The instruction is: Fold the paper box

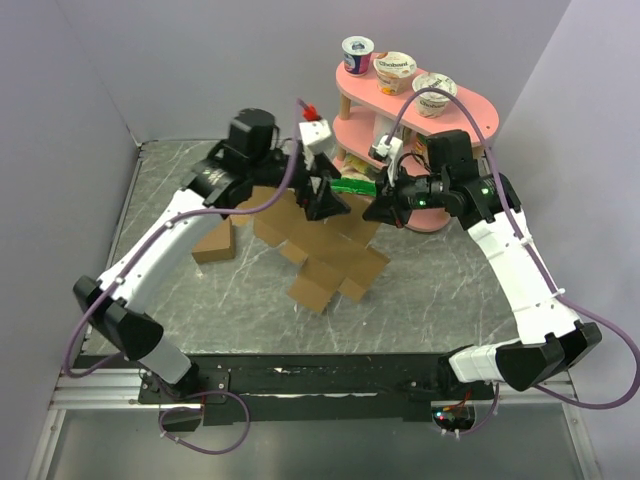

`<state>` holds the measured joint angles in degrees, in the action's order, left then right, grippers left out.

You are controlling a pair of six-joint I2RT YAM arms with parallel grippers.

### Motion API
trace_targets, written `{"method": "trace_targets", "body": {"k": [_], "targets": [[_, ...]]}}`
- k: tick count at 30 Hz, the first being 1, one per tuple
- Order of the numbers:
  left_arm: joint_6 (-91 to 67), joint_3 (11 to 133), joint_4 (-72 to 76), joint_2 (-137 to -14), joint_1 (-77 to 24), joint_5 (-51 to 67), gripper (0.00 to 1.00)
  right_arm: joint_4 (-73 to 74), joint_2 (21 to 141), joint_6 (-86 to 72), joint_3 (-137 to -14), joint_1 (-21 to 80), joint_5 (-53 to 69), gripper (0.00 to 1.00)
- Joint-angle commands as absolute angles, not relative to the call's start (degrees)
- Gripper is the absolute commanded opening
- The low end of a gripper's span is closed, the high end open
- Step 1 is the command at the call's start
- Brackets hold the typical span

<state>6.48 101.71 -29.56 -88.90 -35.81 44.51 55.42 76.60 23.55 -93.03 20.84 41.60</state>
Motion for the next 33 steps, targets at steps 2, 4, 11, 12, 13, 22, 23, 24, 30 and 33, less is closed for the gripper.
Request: {"method": "trace_targets", "body": {"k": [2, 4, 11, 12, 13, 22, 23, 24, 30, 33], "targets": [[11.4, 104.8, -34.1, -91.3, -39.2, 38.6, 0.96, 59.3, 76.6, 25.9, -96.3, 22.8, 43.2, 0.00], [11.5, 104.8, -34.6, -91.8, -39.5, 40.1, 0.96, 59.5, 76.7, 25.9, -96.4, 23.3, 43.0, 0.00], [13.4, 105.1, -38.2, -93.4, -40.2, 41.4, 0.85, 58.5, 75.9, 25.8, -95.9, 23.6, 41.8, 0.01], [13.4, 103.9, -37.6, -93.3, -40.3, 41.7, 0.81, 58.2, 75.9, 25.8, -95.8, 23.7, 41.7, 0.01], [13.3, 103.3, -37.4, -93.1, -40.3, 42.0, 0.78, 58.1, 75.7, 25.9, -95.7, 23.7, 41.7, 0.01], [12.9, 99.6, -35.0, -92.3, -40.5, 47.3, 0.02, 57.3, 75.2, 25.4, -95.4, 23.7, 39.7, 0.10], [13.1, 99.1, -34.9, -91.9, -40.5, 47.5, 0.01, 56.2, 74.3, 25.2, -94.8, 23.7, 39.1, 0.24], [13.0, 97.6, -34.4, -91.3, -40.5, 47.6, 0.01, 55.3, 73.7, 25.1, -94.2, 23.7, 38.5, 0.35], [1.1, 88.7, -19.6, -83.6, -36.6, 47.5, 0.01, 42.3, 64.9, 19.1, -86.8, 20.4, 31.3, 1.00], [-19.4, 78.6, 3.2, -77.9, -29.5, 51.0, 0.01, 34.6, 60.0, 12.0, -80.9, 12.8, 30.1, 1.00]]}}
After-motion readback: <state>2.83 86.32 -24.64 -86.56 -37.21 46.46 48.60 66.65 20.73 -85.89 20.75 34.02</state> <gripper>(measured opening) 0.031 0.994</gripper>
